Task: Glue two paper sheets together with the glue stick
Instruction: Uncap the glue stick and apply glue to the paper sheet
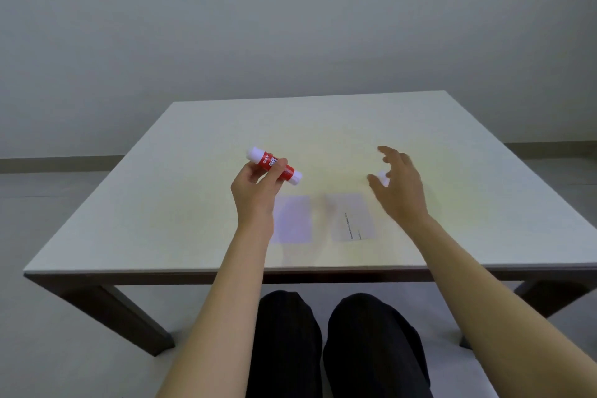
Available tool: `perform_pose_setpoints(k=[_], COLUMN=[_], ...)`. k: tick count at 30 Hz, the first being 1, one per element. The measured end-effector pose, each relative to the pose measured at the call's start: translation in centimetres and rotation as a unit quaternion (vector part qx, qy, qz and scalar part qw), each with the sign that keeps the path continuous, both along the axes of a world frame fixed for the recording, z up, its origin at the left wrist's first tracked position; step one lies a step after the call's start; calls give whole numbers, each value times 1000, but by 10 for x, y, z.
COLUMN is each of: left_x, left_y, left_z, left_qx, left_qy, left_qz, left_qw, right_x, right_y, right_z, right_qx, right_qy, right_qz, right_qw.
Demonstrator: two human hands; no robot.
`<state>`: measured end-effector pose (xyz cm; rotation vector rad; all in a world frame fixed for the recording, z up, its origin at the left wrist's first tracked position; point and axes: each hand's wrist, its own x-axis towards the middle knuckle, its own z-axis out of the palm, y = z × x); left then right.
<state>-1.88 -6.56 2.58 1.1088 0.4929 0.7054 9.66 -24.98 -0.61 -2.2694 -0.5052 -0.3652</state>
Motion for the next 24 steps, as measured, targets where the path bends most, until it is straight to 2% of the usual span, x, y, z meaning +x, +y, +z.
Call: perform_pose_setpoints(k=[1, 2, 3, 5, 7, 9, 12, 14, 17, 19, 21, 24], left_x=[2, 5, 7, 9, 8, 5, 0, -3, -6, -7, -7, -6], left_y=[-6, -12, -19, -30, -35, -38, -40, -38, -35, -34, -33, -30], left_z=[2, 3, 4, 5, 5, 6, 6, 7, 10, 12, 14, 18], left_qx=[-14, -20, -17, -16, -29, -31, -7, 26, 54, 60, 55, 39], left_qy=[-7, -6, 4, 23, 18, 9, -12, -29, -41, -40, -41, -52], left_qz=[-1, 0, 4, 9, 1, -11, -49, -82, -109, -103, -79, -63], left_qw=[1000, 1000, 1000, 1000, 999, 999, 999, 996, 992, 992, 995, 996], right_x=[-10, -21, -33, -52, -59, -61, -64, -69, -76, -78, -77, -78], right_y=[6, 14, 21, 33, 40, 44, 49, 54, 58, 58, 56, 53], right_z=[5, 11, 17, 21, 23, 27, 31, 36, 43, 46, 49, 53], right_qx=[52, 118, 189, 309, 395, 450, 479, 458, 371, 356, 385, 439], right_qy=[25, 88, 177, 318, 343, 345, 388, 433, 438, 411, 374, 355], right_qz=[32, 86, 159, 268, 272, 240, 199, 149, 88, 82, 120, 195], right_qw=[998, 985, 953, 855, 808, 788, 762, 762, 814, 836, 835, 802])
